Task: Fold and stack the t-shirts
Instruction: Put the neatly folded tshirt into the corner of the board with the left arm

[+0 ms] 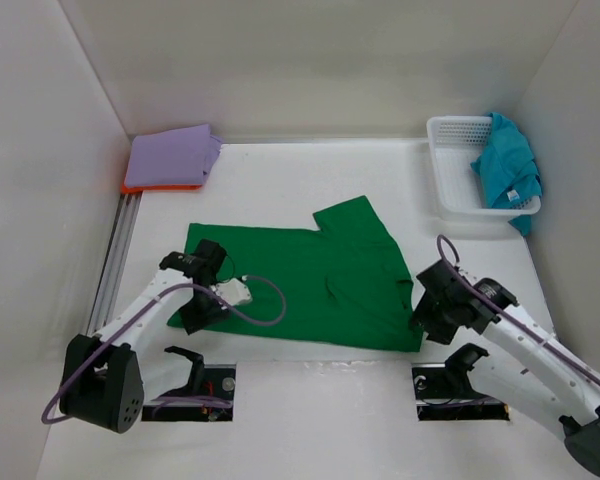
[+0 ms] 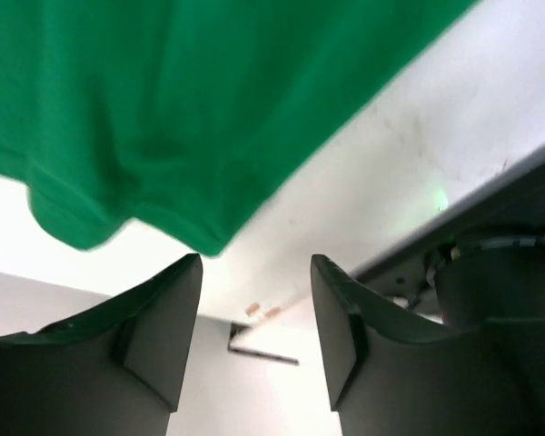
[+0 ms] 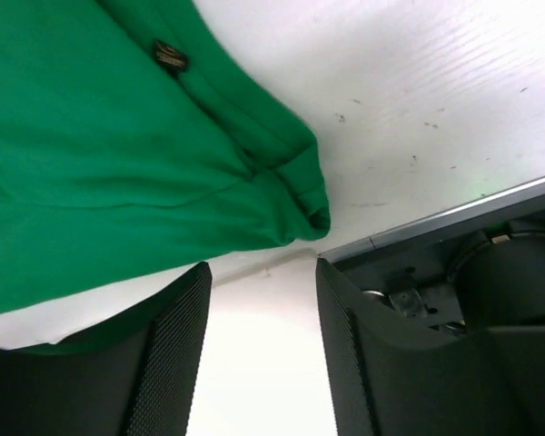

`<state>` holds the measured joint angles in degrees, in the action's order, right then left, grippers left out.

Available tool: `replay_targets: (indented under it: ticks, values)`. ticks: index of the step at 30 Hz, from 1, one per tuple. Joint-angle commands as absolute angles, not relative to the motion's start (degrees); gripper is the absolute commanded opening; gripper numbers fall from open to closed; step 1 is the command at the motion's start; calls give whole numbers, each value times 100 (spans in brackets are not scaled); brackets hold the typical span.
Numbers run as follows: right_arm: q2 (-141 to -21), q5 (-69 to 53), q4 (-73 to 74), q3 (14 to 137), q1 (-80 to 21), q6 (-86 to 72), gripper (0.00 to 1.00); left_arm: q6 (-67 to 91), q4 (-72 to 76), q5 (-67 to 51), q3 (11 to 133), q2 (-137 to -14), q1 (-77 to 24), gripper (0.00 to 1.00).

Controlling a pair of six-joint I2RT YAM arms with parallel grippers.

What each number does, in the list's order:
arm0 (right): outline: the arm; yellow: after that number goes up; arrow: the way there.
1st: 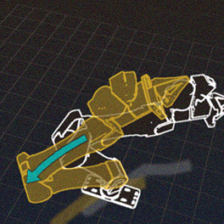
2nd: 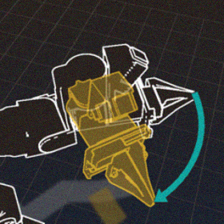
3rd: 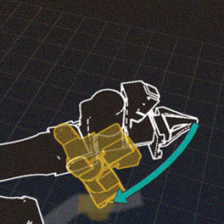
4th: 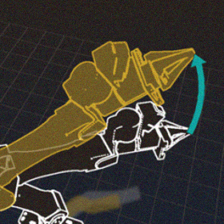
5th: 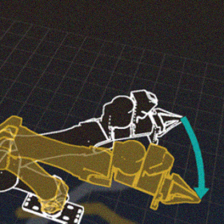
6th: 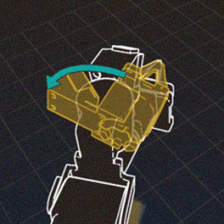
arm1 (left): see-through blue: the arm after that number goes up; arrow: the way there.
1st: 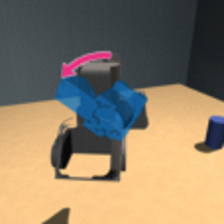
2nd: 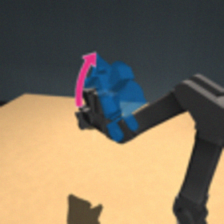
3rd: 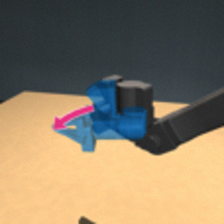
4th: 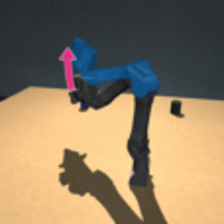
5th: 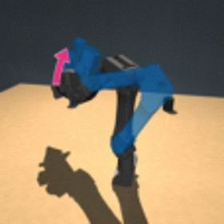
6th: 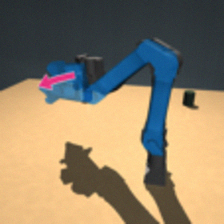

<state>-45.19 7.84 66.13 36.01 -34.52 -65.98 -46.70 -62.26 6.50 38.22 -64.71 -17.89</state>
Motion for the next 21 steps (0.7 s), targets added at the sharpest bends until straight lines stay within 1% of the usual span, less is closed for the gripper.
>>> replay_targets:
  ticks: [1, 3, 5, 6, 7, 8, 9, 12, 13, 15, 18, 21]
  values:
    - [-4473, 1221, 7022, 4331, -3353, -6409, 55, -4921, -6802, 913, 3885, -6416, -1683, 51]
    - [-4779, 1484, 6979, 4962, -3213, -5988, 56, -5254, -6987, 949, 4094, -6381, -1456, 52]
    - [-5401, 1713, 6717, 5700, -3073, -5339, 57, -5841, -6892, 809, 4620, -6389, -816, 55]
    - [-5710, 1731, 6541, 5982, -2993, -5004, 58, -6097, -6647, 626, 4945, -6477, -404, 56]
    - [-6313, 1705, 6182, 6438, -2836, -4392, 59, -6187, -6331, 424, 5305, -6643, -34, 58]
    - [-6676, 1653, 5987, 6703, -2756, -4064, 60, -6179, -5919, 161, 5657, -6845, 300, 60]
    - [-7332, 1548, 5646, 7158, -2659, -3617, 63, -6039, -5471, -129, 5973, -7073, 617, 60]
    - [-8854, 1231, 4951, 8363, -2396, -2684, 69, -5093, -4100, -903, 6555, -7758, 1242, 64]
    - [-9468, 1170, 4774, 8907, -2308, -2437, 71, -4636, -3704, -1018, 6705, -8013, 1305, 66]
    - [-10620, 1055, 4685, 10031, -2158, -2137, 74, -3837, -3298, -1063, 7073, -8566, 1349, 67]
    - [-12238, 949, 4965, 11728, -2008, -1978, 75, -2798, -3331, -1125, 7776, -9585, 1349, 66]
    - [-13286, 888, 5263, 12680, -1929, -2100, 76, -2112, -3393, -1142, 8225, -10386, 1349, 63]
